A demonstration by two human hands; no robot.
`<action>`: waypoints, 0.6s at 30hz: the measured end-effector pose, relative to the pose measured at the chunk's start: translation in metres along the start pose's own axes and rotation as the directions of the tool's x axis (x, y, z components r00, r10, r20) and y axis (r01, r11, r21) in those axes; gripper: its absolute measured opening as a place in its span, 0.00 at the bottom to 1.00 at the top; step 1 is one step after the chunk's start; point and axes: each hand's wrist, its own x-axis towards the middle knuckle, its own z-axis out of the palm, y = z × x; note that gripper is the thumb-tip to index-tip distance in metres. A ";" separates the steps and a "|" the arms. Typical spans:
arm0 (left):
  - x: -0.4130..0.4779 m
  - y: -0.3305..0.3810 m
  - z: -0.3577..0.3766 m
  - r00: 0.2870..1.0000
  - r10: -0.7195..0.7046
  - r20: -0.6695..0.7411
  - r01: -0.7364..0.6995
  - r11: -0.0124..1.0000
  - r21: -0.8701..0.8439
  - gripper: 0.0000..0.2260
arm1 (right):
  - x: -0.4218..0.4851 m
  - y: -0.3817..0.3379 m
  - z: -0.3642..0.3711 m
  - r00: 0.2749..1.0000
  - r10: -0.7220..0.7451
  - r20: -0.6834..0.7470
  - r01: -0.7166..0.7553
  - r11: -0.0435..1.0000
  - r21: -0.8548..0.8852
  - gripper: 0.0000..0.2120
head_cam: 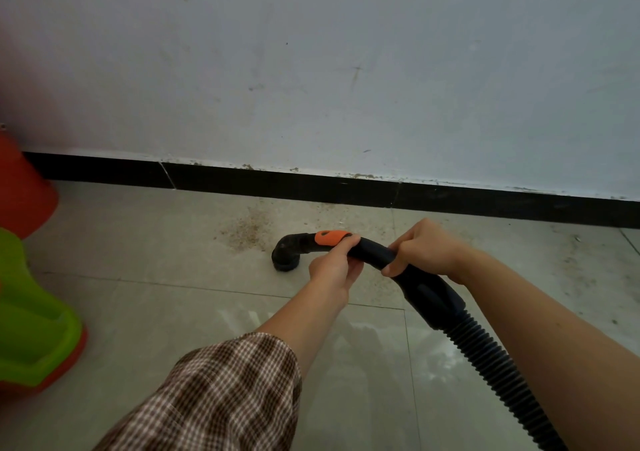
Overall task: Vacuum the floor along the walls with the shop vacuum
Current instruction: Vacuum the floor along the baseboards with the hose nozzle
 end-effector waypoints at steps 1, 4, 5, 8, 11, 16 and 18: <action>0.002 0.001 -0.001 1.000 0.005 0.000 -0.005 1.000 0.004 0.19 | 0.002 -0.001 0.002 1.000 0.001 0.004 -0.001 1.000 0.001 0.12; 0.008 0.006 -0.005 1.000 0.013 0.000 -0.013 1.000 0.006 0.19 | 0.007 -0.003 0.008 1.000 -0.005 -0.001 0.005 1.000 0.009 0.11; 0.010 0.007 -0.006 1.000 0.013 0.000 -0.013 1.000 0.003 0.20 | 0.009 -0.005 0.010 1.000 -0.011 -0.006 0.011 1.000 0.013 0.10; 0.016 0.013 -0.009 1.000 0.014 -0.015 -0.014 1.000 -0.002 0.20 | 0.014 -0.009 0.014 1.000 -0.023 -0.009 0.023 0.999 0.031 0.09; 0.021 0.018 -0.011 0.999 0.022 -0.037 -0.022 1.000 0.006 0.19 | 0.018 -0.012 0.016 1.000 -0.030 0.001 0.030 0.999 0.042 0.08; 0.026 0.023 -0.016 0.999 0.018 -0.047 -0.018 1.000 0.008 0.18 | 0.023 -0.015 0.022 1.000 -0.030 0.007 0.029 0.997 0.068 0.08; 0.027 0.026 -0.019 0.998 0.016 -0.059 -0.016 1.000 0.007 0.17 | 0.026 -0.018 0.025 0.999 -0.035 0.012 0.034 0.996 0.078 0.09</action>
